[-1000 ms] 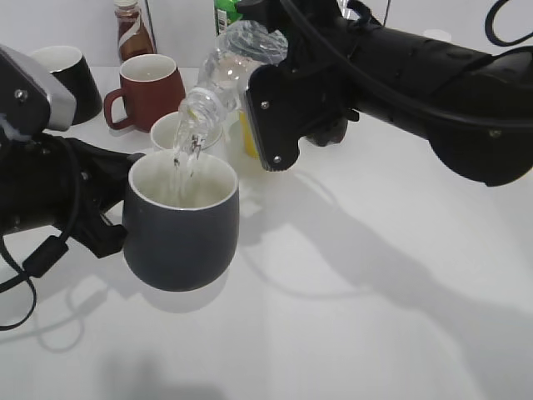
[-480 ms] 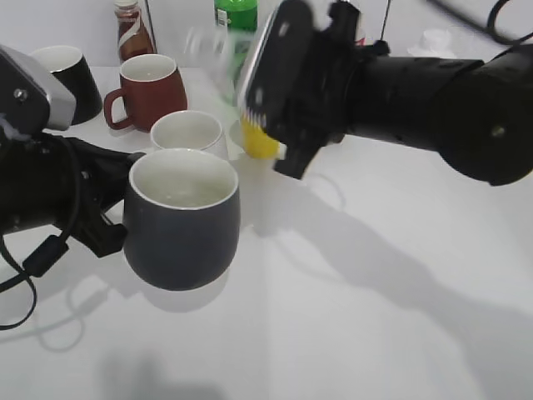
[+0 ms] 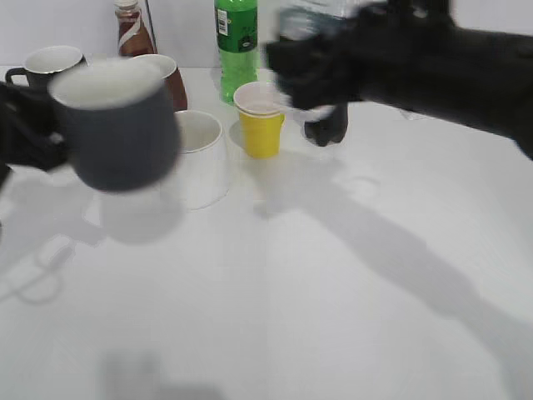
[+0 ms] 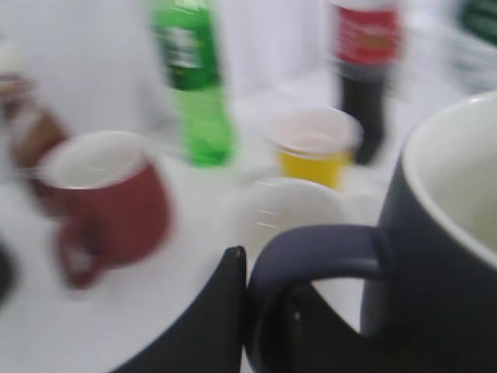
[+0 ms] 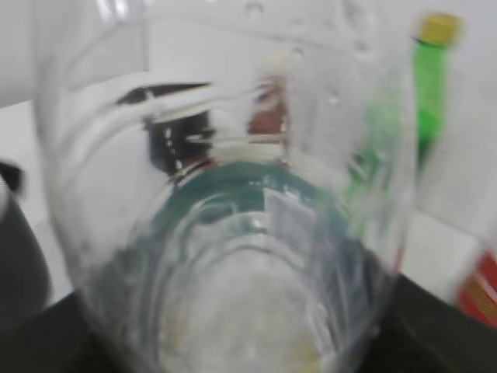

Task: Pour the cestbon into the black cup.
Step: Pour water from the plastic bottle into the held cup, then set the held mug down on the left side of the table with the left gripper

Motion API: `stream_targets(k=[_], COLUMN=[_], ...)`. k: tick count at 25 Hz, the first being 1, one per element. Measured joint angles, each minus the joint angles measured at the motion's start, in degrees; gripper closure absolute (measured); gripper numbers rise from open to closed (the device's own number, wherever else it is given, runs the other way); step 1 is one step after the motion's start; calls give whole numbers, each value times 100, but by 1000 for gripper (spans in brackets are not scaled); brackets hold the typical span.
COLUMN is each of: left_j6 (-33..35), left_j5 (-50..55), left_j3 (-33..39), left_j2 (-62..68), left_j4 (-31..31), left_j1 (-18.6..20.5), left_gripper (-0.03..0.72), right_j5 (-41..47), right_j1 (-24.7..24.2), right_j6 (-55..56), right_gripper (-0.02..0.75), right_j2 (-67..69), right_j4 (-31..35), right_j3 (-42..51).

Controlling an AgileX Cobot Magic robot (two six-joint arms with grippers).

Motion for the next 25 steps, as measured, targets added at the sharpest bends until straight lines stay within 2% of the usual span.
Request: stream_targets(k=[3, 6, 8, 11, 16, 21, 25], left_j6=[28, 416, 665, 834, 1433, 1671, 1875], left_j5=[-210, -274, -470, -1223, -2482, -3414, -3697], left_j3=[0, 0, 0, -4, -6, -11, -11], left_j2=[-50, -36, 84, 497, 1575, 2679, 3322], left_j4=[-75, -160, -319, -658, -1291, -1380, -1407], left_j1=[703, 1374, 1766, 2154, 2325, 2325, 2325], left_gripper=[642, 642, 642, 642, 642, 642, 642], right_j5=[-166, -165, -171, -191, -268, -268, -268], right_j1=[-574, -1064, -1189, -1208, -1215, -1215, -1215], right_j6=[405, 521, 532, 512, 496, 496, 496], right_gripper=[297, 297, 297, 297, 297, 297, 297], right_j2=[-96, -109, -109, -109, -109, -109, -109], right_j4=[-27, -27, -27, -132, -240, -263, -268], right_j3=[455, 883, 1108, 1267, 1291, 1291, 1291])
